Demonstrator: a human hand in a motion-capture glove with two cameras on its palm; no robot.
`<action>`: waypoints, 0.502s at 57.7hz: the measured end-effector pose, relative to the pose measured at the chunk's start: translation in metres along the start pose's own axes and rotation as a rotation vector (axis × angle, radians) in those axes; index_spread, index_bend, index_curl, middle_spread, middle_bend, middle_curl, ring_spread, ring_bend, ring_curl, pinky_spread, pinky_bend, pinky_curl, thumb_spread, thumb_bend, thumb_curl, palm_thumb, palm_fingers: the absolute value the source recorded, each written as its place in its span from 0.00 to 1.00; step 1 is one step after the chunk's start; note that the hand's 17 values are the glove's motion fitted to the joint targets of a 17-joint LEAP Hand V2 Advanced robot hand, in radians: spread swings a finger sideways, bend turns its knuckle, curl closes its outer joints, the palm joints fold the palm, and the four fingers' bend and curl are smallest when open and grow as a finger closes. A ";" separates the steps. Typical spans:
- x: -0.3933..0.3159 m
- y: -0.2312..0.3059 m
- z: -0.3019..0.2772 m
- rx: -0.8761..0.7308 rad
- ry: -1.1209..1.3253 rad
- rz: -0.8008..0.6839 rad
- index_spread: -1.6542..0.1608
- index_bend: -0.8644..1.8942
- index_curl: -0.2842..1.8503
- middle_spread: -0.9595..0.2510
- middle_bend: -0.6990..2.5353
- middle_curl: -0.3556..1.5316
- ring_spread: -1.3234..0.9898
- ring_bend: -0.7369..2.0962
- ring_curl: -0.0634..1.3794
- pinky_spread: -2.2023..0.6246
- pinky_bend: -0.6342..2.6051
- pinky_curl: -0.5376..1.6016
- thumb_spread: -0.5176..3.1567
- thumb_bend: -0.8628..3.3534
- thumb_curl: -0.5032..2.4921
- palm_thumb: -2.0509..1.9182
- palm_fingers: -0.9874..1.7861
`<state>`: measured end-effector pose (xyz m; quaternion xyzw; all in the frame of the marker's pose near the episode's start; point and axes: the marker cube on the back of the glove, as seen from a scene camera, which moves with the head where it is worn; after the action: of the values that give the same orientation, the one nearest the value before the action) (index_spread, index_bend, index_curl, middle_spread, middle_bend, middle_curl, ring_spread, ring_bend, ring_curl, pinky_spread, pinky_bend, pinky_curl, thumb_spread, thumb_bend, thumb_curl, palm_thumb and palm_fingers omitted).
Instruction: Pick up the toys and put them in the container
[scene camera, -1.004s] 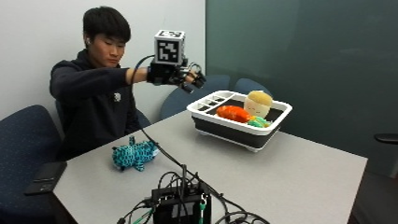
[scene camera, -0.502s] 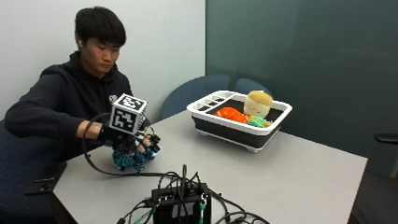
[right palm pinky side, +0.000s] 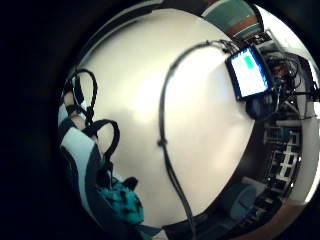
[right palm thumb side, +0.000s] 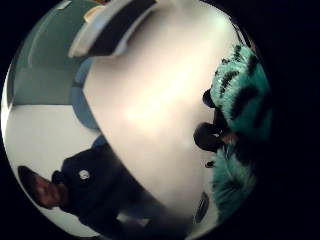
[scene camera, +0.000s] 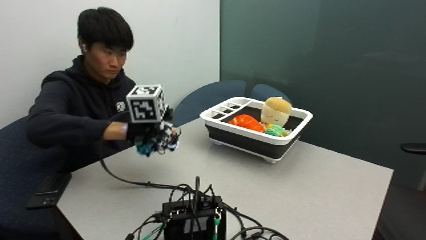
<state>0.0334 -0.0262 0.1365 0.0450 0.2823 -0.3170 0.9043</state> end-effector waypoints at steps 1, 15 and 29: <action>0.003 -0.006 -0.011 0.021 -0.005 0.004 0.80 0.36 0.13 0.63 0.55 0.58 0.45 0.77 0.53 0.65 0.63 0.46 0.54 0.26 0.32 0.65 0.75; -0.012 -0.127 -0.174 0.282 -0.567 0.325 0.81 0.38 0.13 0.61 0.57 0.63 0.44 0.78 0.52 0.65 0.63 0.48 0.52 0.25 0.35 0.67 0.75; -0.009 -0.260 -0.208 0.361 -0.580 0.535 0.81 0.38 0.13 0.59 0.56 0.66 0.44 0.79 0.51 0.65 0.63 0.49 0.50 0.24 0.38 0.67 0.74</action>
<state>-0.2284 -0.1742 -0.0074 0.1831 -0.0653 -0.1152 0.9741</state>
